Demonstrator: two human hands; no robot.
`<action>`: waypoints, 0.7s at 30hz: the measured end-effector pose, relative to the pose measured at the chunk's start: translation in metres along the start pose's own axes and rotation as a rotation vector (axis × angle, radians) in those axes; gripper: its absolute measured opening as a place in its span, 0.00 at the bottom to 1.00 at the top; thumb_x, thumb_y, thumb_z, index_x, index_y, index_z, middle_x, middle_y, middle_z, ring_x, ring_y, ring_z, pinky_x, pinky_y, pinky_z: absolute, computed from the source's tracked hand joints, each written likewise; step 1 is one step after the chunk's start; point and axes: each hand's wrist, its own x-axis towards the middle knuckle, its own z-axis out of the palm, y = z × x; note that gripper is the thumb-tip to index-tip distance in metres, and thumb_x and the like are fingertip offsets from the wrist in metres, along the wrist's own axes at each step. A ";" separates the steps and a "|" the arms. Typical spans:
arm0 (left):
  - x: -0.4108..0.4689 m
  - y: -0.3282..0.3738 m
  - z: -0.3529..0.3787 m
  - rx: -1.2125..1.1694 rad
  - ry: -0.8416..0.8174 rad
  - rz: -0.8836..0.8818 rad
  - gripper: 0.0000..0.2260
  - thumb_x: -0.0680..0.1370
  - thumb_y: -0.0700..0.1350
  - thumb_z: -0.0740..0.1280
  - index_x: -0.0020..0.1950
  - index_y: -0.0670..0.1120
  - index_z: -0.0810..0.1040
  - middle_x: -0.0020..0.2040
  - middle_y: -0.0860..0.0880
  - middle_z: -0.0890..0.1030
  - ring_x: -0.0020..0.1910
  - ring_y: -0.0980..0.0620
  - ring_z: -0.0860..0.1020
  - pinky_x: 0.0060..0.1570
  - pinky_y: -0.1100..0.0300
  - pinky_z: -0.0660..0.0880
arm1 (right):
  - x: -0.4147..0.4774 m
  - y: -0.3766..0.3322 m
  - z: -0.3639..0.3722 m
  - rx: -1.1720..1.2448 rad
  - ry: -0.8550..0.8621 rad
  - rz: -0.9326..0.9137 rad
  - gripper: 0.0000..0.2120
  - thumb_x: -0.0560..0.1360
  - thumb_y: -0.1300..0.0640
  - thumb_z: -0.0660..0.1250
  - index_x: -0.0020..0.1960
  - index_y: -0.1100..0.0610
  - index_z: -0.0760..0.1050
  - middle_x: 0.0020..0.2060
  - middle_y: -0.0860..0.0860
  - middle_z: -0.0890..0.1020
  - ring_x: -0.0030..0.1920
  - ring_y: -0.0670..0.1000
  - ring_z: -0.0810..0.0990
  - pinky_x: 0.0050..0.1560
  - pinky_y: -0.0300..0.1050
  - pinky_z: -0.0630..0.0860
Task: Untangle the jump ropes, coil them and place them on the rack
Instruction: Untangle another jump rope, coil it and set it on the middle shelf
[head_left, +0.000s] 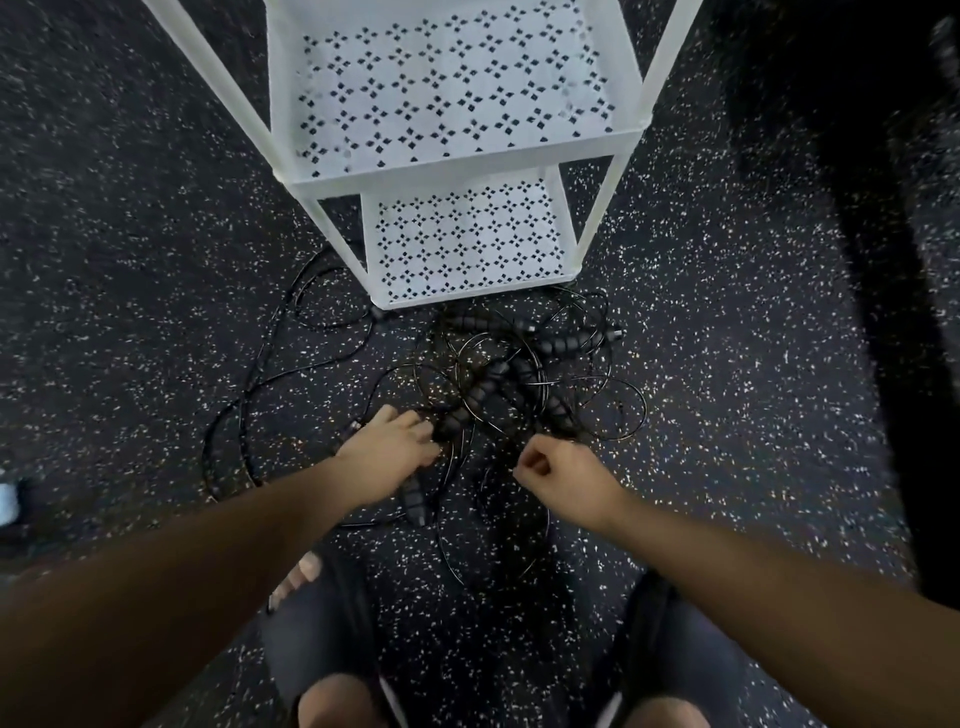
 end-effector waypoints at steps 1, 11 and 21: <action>-0.002 -0.001 -0.001 -0.045 0.013 0.018 0.19 0.78 0.41 0.71 0.65 0.57 0.75 0.62 0.55 0.74 0.66 0.49 0.71 0.67 0.50 0.64 | -0.003 -0.004 0.001 0.034 -0.030 0.000 0.08 0.82 0.45 0.71 0.55 0.49 0.80 0.46 0.44 0.85 0.45 0.45 0.84 0.49 0.47 0.84; -0.030 0.049 -0.060 -0.747 0.340 0.118 0.20 0.78 0.53 0.71 0.70 0.63 0.76 0.60 0.63 0.75 0.58 0.62 0.78 0.63 0.57 0.75 | -0.026 -0.029 -0.006 0.184 -0.191 -0.044 0.10 0.77 0.49 0.77 0.54 0.48 0.79 0.42 0.48 0.88 0.39 0.46 0.85 0.44 0.48 0.82; -0.060 0.028 -0.103 -1.277 0.181 -0.091 0.07 0.79 0.48 0.77 0.56 0.56 0.84 0.49 0.51 0.87 0.51 0.49 0.85 0.58 0.51 0.81 | -0.096 -0.048 -0.095 0.396 -0.036 -0.109 0.08 0.72 0.53 0.73 0.48 0.52 0.76 0.34 0.50 0.78 0.33 0.51 0.75 0.36 0.48 0.70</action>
